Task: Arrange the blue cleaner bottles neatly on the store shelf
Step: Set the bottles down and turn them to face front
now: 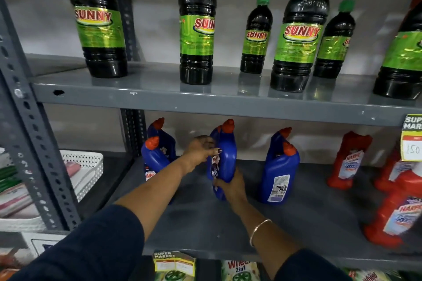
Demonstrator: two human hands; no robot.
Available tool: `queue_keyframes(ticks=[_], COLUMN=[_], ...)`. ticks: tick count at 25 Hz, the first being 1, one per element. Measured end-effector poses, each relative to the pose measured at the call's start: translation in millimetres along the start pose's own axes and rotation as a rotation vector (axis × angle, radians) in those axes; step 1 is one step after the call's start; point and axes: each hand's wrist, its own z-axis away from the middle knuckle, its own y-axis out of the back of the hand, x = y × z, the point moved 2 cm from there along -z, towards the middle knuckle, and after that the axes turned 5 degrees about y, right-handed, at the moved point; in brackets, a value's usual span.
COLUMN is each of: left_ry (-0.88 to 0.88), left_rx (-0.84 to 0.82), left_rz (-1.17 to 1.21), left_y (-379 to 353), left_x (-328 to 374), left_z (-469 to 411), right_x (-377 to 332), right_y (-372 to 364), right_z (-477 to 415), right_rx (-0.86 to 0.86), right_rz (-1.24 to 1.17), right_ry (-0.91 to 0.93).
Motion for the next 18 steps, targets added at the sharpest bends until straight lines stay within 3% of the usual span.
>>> queue_keyframes(ticks=[5,18], left_ry=[0.000,-0.018], left_rx=[-0.222,-0.060], left_rz=[-0.090,-0.172], left_y=[0.9,-17.7], left_x=[-24.4,-63.9], left_z=[-10.2,-32.7], right_x=[12.2,54.9], right_y=[22.3,26.0], right_z=[-3.5,-24.1], right_rx=[-0.275,-0.253], right_rz=[-0.023,0.031], right_ry=[-0.019,-0.130])
